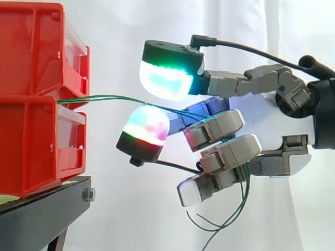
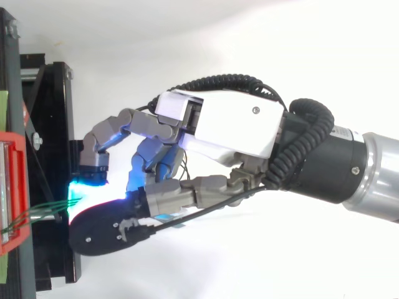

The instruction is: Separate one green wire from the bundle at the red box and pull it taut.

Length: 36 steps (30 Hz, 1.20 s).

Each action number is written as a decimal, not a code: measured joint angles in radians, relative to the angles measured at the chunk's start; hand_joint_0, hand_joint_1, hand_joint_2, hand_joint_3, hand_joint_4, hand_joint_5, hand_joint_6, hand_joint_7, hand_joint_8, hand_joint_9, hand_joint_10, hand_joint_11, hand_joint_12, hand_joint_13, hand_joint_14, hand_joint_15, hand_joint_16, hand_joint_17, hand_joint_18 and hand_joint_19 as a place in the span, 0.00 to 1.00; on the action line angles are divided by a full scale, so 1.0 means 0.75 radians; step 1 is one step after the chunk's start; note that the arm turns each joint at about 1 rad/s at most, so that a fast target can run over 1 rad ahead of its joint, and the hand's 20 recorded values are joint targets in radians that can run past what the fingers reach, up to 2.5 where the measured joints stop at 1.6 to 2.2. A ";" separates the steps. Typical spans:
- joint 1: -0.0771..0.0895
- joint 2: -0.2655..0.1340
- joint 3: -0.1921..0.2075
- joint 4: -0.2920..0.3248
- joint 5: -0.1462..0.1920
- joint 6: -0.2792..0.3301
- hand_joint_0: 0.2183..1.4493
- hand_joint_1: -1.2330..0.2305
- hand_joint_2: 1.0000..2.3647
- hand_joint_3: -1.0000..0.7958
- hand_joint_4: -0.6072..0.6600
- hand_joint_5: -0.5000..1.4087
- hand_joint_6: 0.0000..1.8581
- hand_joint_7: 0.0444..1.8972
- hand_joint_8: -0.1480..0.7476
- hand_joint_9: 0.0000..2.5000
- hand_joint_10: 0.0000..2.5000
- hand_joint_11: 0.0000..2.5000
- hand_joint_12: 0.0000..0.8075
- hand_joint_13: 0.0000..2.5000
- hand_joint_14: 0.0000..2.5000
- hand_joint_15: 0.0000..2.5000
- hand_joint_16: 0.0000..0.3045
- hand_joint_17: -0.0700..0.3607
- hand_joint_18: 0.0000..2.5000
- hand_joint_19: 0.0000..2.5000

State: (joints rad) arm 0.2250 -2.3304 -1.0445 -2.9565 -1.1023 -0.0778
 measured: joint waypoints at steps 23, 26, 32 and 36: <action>-0.010 0.000 0.062 -0.070 -0.005 -0.017 0.32 0.43 0.01 0.42 0.65 0.15 0.49 0.52 0.53 0.46 0.27 0.61 0.44 0.59 0.00 0.59 0.16 0.42 0.40 0.22; -0.010 0.000 0.064 -0.073 -0.005 -0.017 0.32 0.41 0.01 0.44 0.64 0.15 0.49 0.52 0.53 0.45 0.27 0.62 0.45 0.59 0.00 0.59 0.16 0.42 0.40 0.22; -0.010 0.000 0.066 -0.075 -0.005 -0.017 0.33 0.35 0.01 0.45 0.64 0.15 0.49 0.52 0.53 0.45 0.27 0.61 0.45 0.58 0.00 0.58 0.16 0.42 0.39 0.21; -0.010 0.000 0.067 -0.075 -0.005 -0.015 0.34 0.32 0.01 0.43 0.65 0.15 0.50 0.51 0.52 0.44 0.26 0.62 0.44 0.57 0.00 0.59 0.16 0.42 0.38 0.21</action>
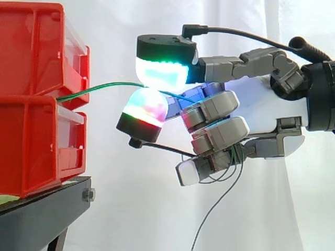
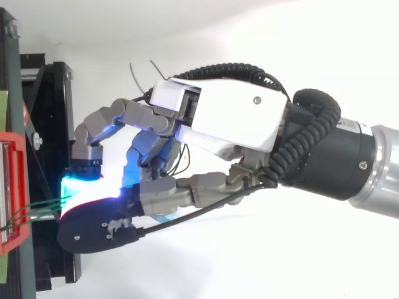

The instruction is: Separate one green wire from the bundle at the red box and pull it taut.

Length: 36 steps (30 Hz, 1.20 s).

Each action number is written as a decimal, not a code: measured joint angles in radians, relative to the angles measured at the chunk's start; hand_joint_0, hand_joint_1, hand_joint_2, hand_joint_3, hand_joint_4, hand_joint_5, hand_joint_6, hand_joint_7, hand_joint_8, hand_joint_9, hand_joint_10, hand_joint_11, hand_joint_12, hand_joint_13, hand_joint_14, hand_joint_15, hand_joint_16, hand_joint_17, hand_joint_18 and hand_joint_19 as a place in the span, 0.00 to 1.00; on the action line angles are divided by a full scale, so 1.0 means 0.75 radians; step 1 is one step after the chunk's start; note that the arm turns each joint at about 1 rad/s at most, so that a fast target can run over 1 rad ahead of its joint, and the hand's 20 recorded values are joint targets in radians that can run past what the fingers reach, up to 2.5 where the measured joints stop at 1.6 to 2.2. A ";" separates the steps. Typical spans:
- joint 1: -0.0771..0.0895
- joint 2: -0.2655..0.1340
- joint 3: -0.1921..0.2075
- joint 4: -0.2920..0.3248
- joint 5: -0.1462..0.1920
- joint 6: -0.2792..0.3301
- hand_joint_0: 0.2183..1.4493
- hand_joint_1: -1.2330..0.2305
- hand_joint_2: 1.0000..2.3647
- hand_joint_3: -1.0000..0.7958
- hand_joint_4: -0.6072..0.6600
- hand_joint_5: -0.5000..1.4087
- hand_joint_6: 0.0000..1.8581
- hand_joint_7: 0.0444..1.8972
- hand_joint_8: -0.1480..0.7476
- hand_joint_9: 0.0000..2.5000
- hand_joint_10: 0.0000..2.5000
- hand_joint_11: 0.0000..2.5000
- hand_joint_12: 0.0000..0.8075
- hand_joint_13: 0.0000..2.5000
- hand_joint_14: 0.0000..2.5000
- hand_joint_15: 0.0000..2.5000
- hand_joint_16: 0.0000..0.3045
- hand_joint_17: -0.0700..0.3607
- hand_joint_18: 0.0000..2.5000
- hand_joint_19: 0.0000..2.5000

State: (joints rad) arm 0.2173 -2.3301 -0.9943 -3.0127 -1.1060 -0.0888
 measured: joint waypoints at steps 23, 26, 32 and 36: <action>-0.012 0.001 0.059 -0.140 -0.024 0.004 0.32 0.43 0.01 0.42 0.64 0.15 0.48 0.52 0.53 0.47 0.20 0.63 0.44 0.56 0.01 0.56 0.16 0.42 0.38 0.21; -0.012 0.000 0.061 -0.148 -0.021 0.004 0.32 0.40 0.01 0.45 0.63 0.15 0.48 0.52 0.53 0.47 0.20 0.64 0.45 0.55 0.01 0.54 0.16 0.42 0.37 0.21; -0.013 0.001 0.063 -0.150 -0.024 0.009 0.33 0.36 0.01 0.45 0.61 0.15 0.49 0.51 0.53 0.46 0.19 0.64 0.47 0.53 0.01 0.52 0.16 0.42 0.37 0.21; -0.016 0.002 0.076 -0.151 -0.025 0.005 0.35 0.31 0.01 0.41 0.63 0.15 0.49 0.50 0.52 0.45 0.19 0.64 0.46 0.52 0.01 0.51 0.16 0.41 0.36 0.20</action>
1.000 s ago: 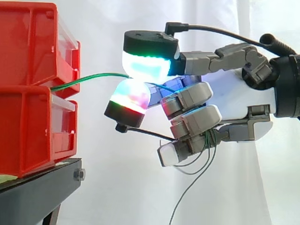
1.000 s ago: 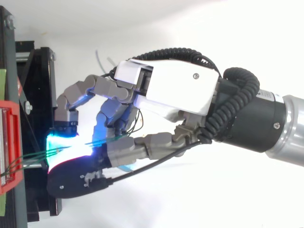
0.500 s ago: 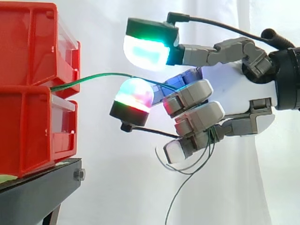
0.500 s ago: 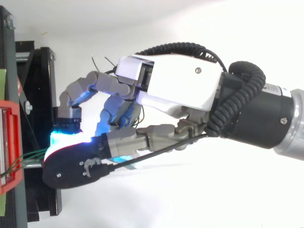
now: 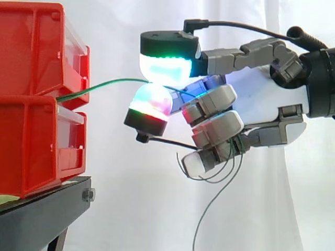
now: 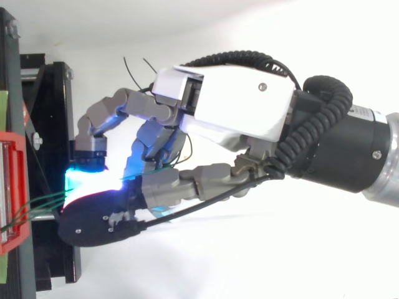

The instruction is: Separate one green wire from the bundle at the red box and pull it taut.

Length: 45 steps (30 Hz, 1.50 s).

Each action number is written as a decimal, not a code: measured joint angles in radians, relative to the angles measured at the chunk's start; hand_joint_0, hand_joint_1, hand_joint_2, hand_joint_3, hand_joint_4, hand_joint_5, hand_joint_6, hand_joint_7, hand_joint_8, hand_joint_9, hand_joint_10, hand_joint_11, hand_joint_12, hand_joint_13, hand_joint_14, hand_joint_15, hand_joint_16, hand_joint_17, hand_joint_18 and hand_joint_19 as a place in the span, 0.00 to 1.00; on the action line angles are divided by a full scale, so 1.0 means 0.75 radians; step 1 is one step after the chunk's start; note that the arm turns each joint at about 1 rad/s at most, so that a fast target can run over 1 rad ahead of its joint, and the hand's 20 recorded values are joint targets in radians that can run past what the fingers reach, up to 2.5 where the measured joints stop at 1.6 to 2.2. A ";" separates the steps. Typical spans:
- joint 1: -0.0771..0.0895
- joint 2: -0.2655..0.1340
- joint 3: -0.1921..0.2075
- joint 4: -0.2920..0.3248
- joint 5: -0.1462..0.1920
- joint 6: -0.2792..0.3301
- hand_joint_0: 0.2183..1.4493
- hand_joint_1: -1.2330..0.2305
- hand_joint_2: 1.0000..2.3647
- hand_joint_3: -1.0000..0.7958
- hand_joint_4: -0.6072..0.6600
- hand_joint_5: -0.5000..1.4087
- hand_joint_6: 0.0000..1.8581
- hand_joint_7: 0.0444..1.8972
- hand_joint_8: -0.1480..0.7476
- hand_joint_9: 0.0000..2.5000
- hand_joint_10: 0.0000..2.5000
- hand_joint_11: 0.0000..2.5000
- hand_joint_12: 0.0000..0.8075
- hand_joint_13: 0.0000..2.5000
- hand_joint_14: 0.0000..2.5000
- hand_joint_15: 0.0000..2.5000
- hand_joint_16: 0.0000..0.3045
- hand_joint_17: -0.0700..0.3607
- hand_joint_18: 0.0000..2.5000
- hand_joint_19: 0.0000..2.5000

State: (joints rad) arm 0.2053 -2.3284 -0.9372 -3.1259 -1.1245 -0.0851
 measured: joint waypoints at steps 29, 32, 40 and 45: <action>-0.022 0.002 0.023 -0.005 0.000 -0.017 0.35 0.36 0.01 0.42 0.64 0.14 0.48 0.48 0.52 0.43 0.23 0.61 0.47 0.49 0.01 0.44 0.16 0.42 0.35 0.19; -0.022 0.001 0.022 -0.007 0.000 -0.017 0.37 0.34 0.01 0.42 0.64 0.14 0.49 0.46 0.53 0.42 0.23 0.61 0.47 0.48 0.01 0.44 0.16 0.42 0.35 0.19; -0.022 0.000 0.012 -0.005 0.000 -0.015 0.36 0.33 0.00 0.28 0.66 0.14 0.48 0.47 0.53 0.43 0.21 0.61 0.46 0.48 0.01 0.43 0.16 0.41 0.35 0.18; -0.022 0.000 0.010 -0.005 0.000 -0.017 0.28 0.58 0.00 0.28 0.61 0.15 0.47 0.48 0.50 0.46 0.15 0.62 0.47 0.48 0.01 0.41 0.16 0.41 0.35 0.20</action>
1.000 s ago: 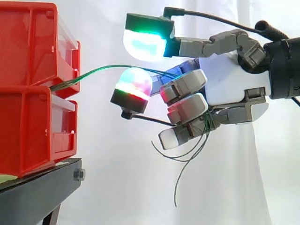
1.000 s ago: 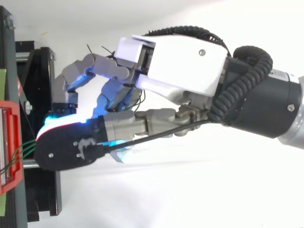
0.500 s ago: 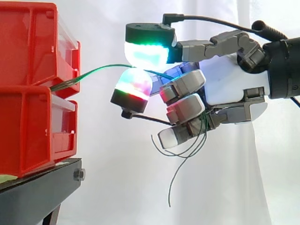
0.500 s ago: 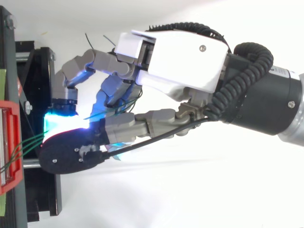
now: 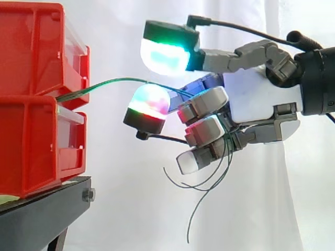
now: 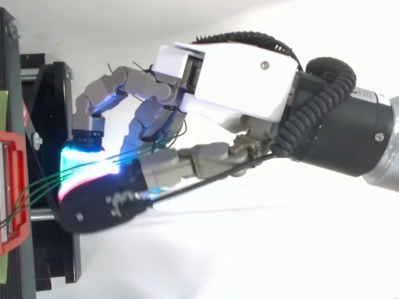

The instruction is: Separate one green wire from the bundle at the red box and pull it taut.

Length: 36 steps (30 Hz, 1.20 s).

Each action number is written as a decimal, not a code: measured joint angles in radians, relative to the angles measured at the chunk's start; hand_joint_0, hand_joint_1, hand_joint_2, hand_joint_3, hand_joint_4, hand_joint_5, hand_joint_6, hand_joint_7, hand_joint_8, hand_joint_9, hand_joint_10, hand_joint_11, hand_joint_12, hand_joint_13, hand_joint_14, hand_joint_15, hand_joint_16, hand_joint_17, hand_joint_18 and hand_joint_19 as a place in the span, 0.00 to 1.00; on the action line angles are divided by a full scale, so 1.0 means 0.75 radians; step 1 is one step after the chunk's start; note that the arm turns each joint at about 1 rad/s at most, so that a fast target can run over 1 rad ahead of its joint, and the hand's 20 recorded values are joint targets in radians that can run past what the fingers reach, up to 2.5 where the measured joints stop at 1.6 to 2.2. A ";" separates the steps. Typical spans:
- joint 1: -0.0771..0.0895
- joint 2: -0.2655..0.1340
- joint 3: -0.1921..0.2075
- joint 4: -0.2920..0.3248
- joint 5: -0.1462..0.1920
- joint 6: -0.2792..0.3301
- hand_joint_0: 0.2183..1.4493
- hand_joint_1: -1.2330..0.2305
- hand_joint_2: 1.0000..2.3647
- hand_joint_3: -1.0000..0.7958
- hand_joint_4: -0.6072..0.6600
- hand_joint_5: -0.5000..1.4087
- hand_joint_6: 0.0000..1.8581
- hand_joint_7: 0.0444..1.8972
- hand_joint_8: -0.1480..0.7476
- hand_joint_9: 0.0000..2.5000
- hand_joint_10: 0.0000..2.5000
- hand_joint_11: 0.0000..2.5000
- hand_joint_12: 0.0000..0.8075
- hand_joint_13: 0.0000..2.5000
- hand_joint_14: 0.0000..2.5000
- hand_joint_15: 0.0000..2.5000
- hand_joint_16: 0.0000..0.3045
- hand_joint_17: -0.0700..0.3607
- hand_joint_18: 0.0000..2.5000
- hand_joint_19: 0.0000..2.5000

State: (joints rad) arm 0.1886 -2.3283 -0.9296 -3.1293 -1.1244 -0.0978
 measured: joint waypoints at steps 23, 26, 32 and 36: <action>0.006 0.001 0.000 0.000 0.000 -0.001 0.39 0.28 0.01 0.41 0.59 0.14 0.48 0.47 0.51 0.43 0.03 0.63 0.44 0.45 0.01 0.38 0.16 0.41 0.33 0.18; 0.006 0.001 0.000 0.000 0.000 0.000 0.42 0.27 0.01 0.35 0.61 0.14 0.48 0.46 0.51 0.43 0.03 0.63 0.44 0.44 0.01 0.38 0.15 0.41 0.33 0.18; 0.005 0.001 0.000 -0.001 0.000 0.003 0.38 0.28 0.00 0.28 0.62 0.15 0.48 0.48 0.51 0.44 0.03 0.63 0.44 0.44 0.01 0.38 0.15 0.41 0.33 0.18; 0.002 0.003 0.003 -0.003 0.000 0.002 0.28 0.35 0.00 0.28 0.64 0.15 0.48 0.49 0.52 0.44 0.04 0.63 0.46 0.46 0.01 0.38 0.16 0.42 0.34 0.19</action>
State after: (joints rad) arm 0.1899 -2.3259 -0.9271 -3.1313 -1.1245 -0.0962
